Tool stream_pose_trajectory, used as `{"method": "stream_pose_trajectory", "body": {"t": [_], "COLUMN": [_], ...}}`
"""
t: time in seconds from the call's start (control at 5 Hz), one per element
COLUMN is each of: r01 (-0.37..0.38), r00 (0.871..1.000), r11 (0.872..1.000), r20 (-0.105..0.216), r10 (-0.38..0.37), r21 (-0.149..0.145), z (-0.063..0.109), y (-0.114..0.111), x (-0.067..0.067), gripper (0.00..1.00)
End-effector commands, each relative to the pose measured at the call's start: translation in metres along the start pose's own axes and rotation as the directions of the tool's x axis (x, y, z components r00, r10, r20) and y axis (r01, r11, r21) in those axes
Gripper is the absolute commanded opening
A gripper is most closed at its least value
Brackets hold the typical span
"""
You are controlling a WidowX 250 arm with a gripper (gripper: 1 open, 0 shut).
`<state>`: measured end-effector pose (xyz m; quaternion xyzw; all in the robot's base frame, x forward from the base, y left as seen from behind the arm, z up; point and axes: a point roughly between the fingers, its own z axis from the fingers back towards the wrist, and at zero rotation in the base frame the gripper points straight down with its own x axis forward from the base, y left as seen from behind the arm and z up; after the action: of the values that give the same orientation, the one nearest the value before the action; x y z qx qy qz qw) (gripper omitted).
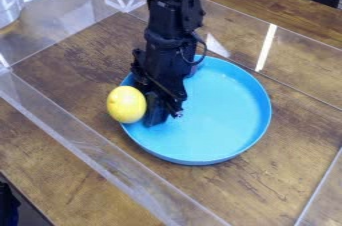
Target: Remove the lemon from the blue tray and put it on the table
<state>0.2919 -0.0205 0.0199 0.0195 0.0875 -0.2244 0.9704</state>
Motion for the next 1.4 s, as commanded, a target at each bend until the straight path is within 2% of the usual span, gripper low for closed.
{"method": "stream_pose_trajectory", "body": {"t": [0.0, 0.2, 0.4, 0.6, 0.8, 1.0, 1.2], "r01": [-0.009, -0.016, -0.006, -0.013, -0.014, -0.021, -0.025], "r00": [1.000, 1.000, 1.000, 1.000, 1.000, 1.000, 1.000], "r11": [1.000, 0.998, 0.997, 0.995, 0.993, 0.990, 0.987], "r20": [-0.005, 0.017, 0.017, 0.016, 0.015, 0.011, 0.002], "r10": [0.009, 0.015, 0.005, 0.011, 0.013, 0.020, 0.025], "r21": [0.017, 0.054, 0.079, 0.098, 0.115, 0.142, 0.161], "z": [0.011, 0.034, 0.044, 0.050, 0.058, 0.068, 0.070], "y": [0.007, 0.016, 0.018, 0.021, 0.024, 0.035, 0.039], "x": [-0.010, -0.013, -0.015, -0.019, -0.021, -0.023, -0.033], "gripper": [0.00, 0.00, 0.00, 1.00, 0.00, 0.00, 1.00]}}
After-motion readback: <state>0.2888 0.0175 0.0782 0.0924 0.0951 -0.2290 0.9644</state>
